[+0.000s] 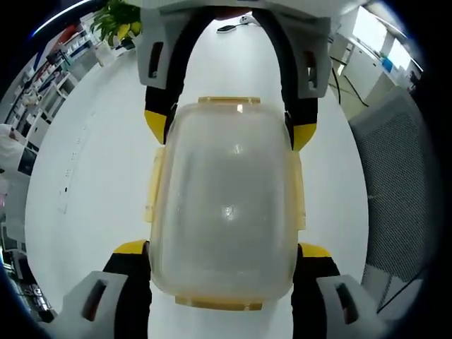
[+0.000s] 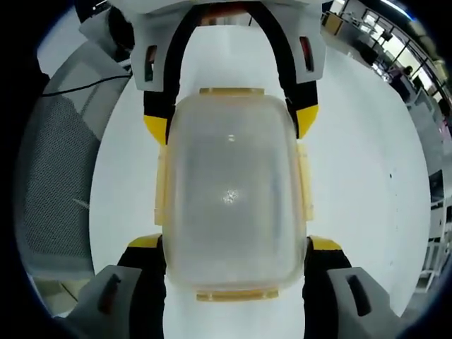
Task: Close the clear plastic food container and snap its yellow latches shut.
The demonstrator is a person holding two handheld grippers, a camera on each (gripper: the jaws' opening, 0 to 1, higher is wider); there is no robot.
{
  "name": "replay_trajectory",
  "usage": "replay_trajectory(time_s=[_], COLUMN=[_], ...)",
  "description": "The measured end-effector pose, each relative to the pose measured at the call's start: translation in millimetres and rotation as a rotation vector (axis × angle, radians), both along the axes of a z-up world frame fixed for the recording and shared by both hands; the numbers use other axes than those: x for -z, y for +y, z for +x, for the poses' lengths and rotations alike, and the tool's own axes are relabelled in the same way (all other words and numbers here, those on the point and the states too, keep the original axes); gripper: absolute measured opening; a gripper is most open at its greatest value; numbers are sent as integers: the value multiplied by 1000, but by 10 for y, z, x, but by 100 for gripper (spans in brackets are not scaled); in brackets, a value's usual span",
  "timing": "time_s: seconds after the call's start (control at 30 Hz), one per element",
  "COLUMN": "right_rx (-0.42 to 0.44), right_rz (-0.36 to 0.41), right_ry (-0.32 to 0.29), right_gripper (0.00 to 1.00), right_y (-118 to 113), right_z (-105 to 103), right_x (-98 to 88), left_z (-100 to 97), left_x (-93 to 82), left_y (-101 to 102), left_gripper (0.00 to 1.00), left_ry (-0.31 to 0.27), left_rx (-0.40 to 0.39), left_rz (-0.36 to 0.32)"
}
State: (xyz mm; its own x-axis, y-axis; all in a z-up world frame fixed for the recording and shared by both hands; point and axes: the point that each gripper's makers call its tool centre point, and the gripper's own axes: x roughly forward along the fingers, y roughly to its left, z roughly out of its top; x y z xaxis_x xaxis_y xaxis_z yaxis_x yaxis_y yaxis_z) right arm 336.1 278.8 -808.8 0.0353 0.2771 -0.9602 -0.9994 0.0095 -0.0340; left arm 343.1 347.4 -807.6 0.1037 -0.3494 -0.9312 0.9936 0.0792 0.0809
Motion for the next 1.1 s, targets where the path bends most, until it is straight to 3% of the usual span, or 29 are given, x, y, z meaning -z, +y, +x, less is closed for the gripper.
replay_trajectory(time_s=[1.1], right_rx=[30], right_rz=[34], right_ry=[0], right_gripper=[79], right_y=[125], right_z=[519], right_x=[2], left_z=[550], left_x=[18], left_y=[124], left_gripper=[79], left_ry=[-5], left_rx=[29], left_rz=[27])
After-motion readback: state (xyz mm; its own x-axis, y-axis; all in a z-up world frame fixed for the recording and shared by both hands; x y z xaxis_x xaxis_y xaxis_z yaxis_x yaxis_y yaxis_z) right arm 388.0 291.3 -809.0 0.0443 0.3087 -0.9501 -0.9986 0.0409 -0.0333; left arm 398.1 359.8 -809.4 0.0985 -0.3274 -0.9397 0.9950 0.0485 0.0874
